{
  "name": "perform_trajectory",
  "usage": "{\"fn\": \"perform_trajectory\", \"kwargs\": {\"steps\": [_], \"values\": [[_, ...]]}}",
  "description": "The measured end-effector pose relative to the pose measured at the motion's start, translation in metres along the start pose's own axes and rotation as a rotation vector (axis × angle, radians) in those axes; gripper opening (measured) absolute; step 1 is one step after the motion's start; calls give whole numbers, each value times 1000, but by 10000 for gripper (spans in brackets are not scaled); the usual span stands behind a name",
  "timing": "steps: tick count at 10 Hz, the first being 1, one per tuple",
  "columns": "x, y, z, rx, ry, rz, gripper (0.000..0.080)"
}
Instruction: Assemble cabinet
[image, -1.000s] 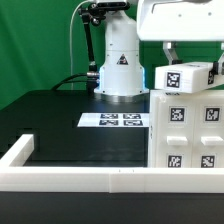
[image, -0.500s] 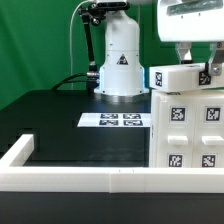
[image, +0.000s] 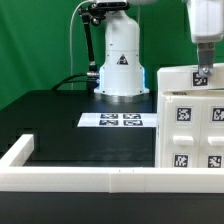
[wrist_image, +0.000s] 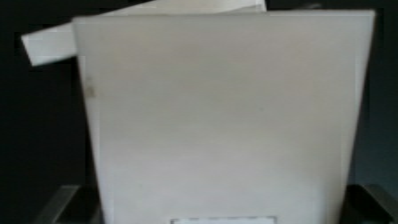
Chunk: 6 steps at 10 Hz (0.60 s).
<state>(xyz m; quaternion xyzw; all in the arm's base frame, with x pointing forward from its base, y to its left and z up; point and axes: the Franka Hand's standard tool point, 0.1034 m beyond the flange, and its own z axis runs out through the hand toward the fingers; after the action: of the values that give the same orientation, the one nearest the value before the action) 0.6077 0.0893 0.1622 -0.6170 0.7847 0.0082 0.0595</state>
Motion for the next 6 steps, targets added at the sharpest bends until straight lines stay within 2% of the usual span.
{"fn": "perform_trajectory", "kwargs": {"steps": [2,3,6], "values": [[-2,-1,-4,4,-11,-28,755],[-4,-2,-10,12,-22,-35,787],[-12,-5,-32,37,-70,-36,797]]}}
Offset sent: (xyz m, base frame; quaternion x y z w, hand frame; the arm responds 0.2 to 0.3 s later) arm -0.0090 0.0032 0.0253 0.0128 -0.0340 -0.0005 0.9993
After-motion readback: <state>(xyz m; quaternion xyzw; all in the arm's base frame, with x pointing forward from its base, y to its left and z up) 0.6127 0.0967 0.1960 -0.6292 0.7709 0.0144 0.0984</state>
